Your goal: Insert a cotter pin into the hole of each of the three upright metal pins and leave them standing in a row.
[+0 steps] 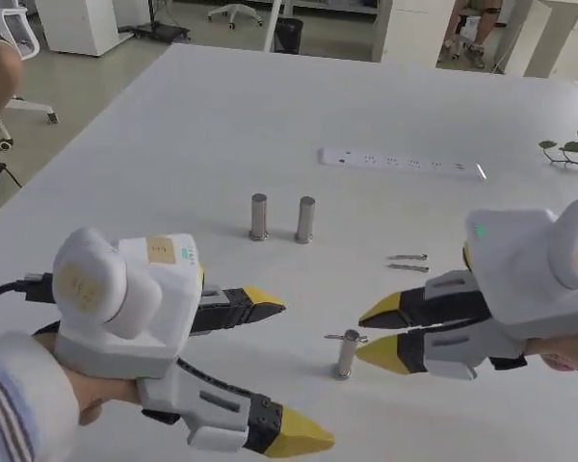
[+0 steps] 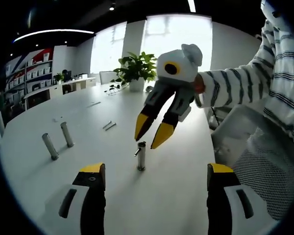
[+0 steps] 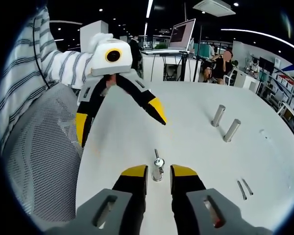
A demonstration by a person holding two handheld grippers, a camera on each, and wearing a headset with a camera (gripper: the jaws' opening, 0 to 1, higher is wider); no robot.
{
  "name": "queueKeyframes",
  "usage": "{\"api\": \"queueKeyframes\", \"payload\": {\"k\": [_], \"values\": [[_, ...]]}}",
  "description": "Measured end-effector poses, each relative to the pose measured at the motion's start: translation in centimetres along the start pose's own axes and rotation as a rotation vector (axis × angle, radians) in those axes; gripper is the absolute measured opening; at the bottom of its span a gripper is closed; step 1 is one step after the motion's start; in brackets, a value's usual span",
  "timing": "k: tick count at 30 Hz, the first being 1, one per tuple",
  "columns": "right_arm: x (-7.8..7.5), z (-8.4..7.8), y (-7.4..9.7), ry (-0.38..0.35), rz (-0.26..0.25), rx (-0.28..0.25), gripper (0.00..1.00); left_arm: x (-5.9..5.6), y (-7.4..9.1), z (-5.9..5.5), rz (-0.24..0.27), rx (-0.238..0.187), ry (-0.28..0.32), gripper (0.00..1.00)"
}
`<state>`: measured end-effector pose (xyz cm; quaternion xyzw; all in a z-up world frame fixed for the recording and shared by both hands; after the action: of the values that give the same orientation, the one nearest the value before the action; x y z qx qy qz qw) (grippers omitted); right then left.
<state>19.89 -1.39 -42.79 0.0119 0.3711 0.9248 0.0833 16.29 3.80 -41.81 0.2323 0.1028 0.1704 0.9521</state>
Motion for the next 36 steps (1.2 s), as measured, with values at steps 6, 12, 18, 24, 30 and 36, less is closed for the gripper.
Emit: {"api": "queueKeyframes", "payload": {"k": [6,12,18,24,30,36], "values": [[-0.1,0.1,-0.4,-0.011,0.003,-0.006,0.14,0.4,0.3,-0.5,0.056,0.002,0.035,0.99],[-0.2,0.5,-0.6,-0.015,0.004,-0.015,0.13,0.6,0.8,-1.8,0.075,0.009,0.079,0.99],[0.0,0.5,-1.0,-0.014,0.018,-0.009,0.13,0.7,1.3,-2.3,0.082,0.000,0.109,0.99],[0.0,0.4,-1.4,-0.014,0.021,0.001,0.13,0.9,2.1,-2.7,0.095,0.016,0.093,0.99],[0.2,0.3,-1.9,-0.011,0.033,0.010,0.11,1.1,2.8,-2.5,0.100,0.002,0.099,0.99],[0.3,0.2,-2.2,-0.016,0.043,0.017,0.10,1.2,3.1,-2.5,0.104,0.004,0.094,0.99]]}}
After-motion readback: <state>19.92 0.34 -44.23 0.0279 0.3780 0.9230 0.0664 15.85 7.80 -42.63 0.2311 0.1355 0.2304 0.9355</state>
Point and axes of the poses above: the centre of the closed fingertips' face, and the gripper's own axes: y roughly backward along the fingers, x roughly to its left, z roughly out of its top, the point moved 1 cm from there along y, roughly backward along the fingers, and after that the axes turned 4 degrees about x, right-handed, at the moved point
